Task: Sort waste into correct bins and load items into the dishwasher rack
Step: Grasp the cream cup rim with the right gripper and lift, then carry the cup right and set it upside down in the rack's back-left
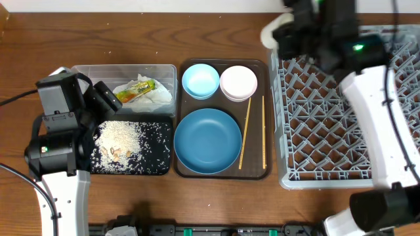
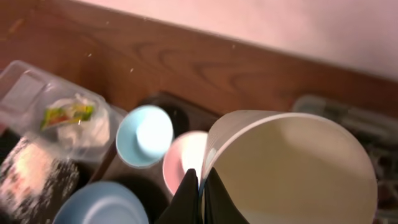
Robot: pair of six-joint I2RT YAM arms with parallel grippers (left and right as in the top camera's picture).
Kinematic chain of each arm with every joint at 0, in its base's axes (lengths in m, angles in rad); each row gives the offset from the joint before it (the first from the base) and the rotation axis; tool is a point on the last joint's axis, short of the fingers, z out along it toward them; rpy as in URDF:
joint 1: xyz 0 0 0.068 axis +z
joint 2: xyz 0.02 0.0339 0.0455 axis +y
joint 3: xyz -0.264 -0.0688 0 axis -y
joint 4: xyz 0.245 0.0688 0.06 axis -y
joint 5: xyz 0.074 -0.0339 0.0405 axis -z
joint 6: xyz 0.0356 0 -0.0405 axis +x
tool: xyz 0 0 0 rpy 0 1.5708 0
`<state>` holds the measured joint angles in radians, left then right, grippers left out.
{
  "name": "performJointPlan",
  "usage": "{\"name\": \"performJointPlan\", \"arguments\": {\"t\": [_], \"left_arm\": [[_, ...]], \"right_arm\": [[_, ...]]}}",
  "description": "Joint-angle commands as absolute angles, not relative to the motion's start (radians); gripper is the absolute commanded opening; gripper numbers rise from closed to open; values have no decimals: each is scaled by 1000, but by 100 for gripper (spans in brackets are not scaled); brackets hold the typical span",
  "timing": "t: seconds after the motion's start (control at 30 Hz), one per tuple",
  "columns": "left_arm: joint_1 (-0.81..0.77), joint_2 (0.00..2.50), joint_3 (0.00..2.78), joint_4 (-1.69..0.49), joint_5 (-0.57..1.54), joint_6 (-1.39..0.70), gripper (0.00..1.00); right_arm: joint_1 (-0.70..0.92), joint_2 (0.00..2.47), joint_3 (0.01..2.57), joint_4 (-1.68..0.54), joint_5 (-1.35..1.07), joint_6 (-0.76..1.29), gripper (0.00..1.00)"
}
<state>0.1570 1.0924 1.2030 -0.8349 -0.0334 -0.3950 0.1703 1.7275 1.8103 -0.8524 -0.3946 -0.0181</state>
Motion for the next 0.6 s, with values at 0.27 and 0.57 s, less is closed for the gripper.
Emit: {"name": "performJointPlan", "arguments": {"t": [0.27, 0.57], "left_arm": [[162, 1097, 1214, -838, -46, -389, 87], [162, 1097, 1214, -837, -46, -389, 87]], "right_arm": [[-46, 1943, 1795, -913, -1129, -324, 1], [-74, 2077, 1789, -935, -1146, -415, 1]]}}
